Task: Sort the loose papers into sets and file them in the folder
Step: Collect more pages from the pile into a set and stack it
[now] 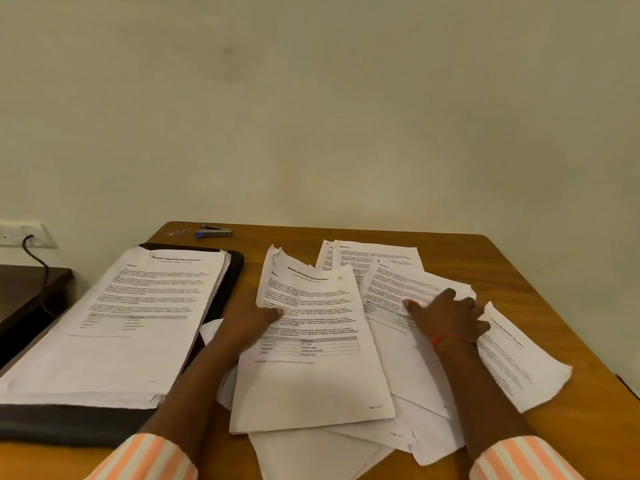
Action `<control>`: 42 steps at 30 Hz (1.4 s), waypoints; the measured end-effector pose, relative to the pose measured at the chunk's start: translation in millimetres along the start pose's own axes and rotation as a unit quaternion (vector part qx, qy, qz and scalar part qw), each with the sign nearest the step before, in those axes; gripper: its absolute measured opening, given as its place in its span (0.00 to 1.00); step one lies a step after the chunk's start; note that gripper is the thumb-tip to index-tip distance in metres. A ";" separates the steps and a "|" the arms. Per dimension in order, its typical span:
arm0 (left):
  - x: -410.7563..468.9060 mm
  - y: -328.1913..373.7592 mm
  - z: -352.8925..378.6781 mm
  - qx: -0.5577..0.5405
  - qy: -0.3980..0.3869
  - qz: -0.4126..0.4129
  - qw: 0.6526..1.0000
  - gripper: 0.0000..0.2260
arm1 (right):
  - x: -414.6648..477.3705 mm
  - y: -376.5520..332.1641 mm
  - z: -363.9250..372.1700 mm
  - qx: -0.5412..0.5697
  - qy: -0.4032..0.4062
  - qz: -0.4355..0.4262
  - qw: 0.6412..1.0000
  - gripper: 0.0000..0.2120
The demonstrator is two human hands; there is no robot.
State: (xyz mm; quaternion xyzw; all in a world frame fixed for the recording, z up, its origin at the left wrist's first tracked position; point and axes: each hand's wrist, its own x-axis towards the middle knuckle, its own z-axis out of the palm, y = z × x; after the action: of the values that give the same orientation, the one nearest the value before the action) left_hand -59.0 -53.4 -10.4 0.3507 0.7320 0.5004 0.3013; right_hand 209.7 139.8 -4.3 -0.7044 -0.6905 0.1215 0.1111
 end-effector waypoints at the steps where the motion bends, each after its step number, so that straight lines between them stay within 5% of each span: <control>1: 2.0 -1.5 0.7 0.011 -0.002 0.007 1.000 0.18 | 2.4 1.2 0.1 0.008 -0.004 0.004 1.000 0.46; 19: 2.0 0.9 6.0 0.054 0.022 0.016 0.998 0.13 | 10.5 -2.1 3.0 0.066 0.025 -0.006 0.997 0.48; 26: 0.6 3.6 5.2 0.035 0.017 0.003 0.999 0.12 | 9.1 1.6 -1.3 0.169 0.142 -0.056 0.974 0.17; 28: 0.4 4.3 5.3 0.036 0.019 0.007 0.999 0.12 | 6.9 1.5 -2.0 0.185 0.150 -0.068 0.969 0.17; 38: -0.5 6.9 2.8 0.014 0.017 -0.012 1.000 0.12 | -1.0 -11.6 3.8 0.355 -0.031 -0.190 0.915 0.19; 42: -3.3 10.6 3.2 0.029 0.004 0.001 1.000 0.09 | -15.7 -24.8 14.0 0.326 -0.108 -0.286 0.894 0.14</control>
State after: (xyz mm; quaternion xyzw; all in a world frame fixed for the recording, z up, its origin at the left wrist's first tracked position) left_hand -52.3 -51.8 -1.1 0.3584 0.7471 0.4803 0.2875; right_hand 181.4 124.4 -9.2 -0.3828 -0.7917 0.3783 0.2891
